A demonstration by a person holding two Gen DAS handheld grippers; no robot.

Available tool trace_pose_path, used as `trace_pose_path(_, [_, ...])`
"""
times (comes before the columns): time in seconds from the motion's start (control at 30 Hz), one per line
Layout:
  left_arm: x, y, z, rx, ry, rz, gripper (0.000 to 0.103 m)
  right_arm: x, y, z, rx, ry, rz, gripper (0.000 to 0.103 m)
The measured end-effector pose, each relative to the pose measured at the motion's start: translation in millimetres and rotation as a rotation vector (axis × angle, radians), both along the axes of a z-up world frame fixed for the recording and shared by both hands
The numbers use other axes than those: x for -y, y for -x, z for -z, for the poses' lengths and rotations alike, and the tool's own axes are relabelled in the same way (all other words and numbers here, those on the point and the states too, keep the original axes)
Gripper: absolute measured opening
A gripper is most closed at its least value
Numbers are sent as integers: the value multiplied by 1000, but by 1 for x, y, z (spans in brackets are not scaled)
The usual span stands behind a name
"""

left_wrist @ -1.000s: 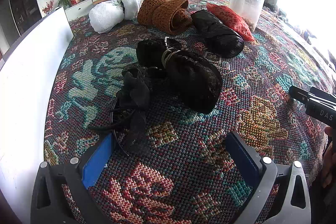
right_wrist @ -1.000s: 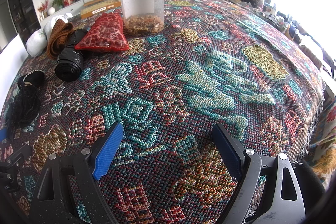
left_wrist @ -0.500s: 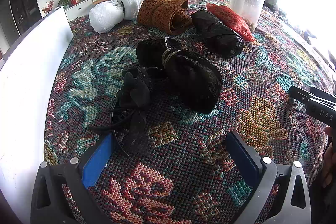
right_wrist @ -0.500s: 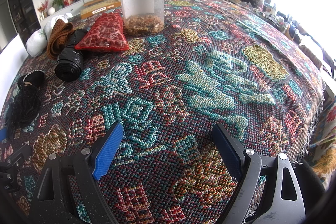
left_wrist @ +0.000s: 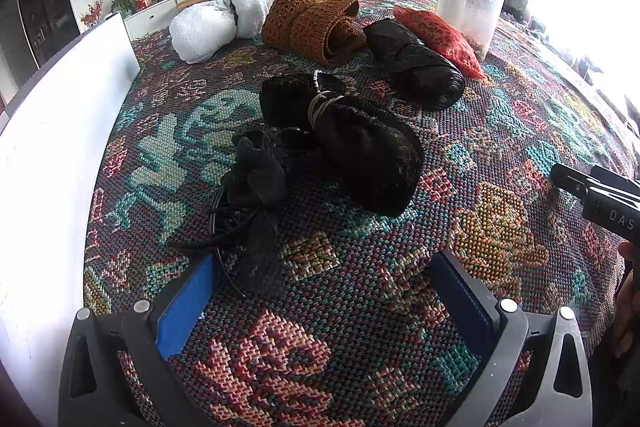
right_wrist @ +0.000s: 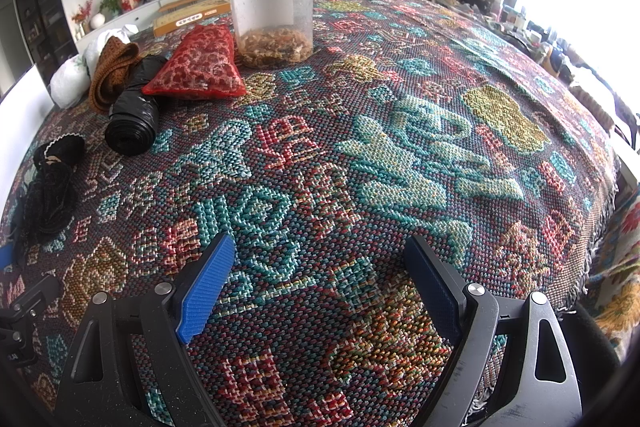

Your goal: Organize soft objects

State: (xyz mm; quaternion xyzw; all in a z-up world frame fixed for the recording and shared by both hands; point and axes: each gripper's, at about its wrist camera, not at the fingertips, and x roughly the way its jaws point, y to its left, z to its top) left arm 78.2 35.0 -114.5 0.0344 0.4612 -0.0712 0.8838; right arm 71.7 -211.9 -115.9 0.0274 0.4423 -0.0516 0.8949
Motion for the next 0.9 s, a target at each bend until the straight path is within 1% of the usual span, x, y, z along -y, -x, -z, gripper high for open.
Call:
trace_pose_path(0.23, [-1,-1,0,-8,3,9,103,0,0,0,0,0,0,89])
trace_pose_path(0.4, [-1,4,-4,-58,3,36,103,0,0,0,0,0,0,89])
trace_pose_path(0.47, [-2,6,-6,-69,15,33,103,0,0,0,0,0,0,89])
trace_pose_path(0.57, [-3,6,-19,-46,64,26,103,0,0,0,0,0,0,89])
trace_pose_path(0.6, [-2,5,-25,-27,61,26,103,0,0,0,0,0,0,89])
trace_pose_path(0.7, [-6,-2,-40,35,10,-12,103,0,0,0,0,0,0,89])
trace_pose_path(0.77, [-18,-6,-46,52,17,-57,103,0,0,0,0,0,0,89])
trace_pose_path(0.83, [-31,-13,-45,33,10,-95,103,0,0,0,0,0,0,89])
trace_pose_path(0.9, [-38,-21,-40,0,-15,-113,103,0,0,0,0,0,-1,89])
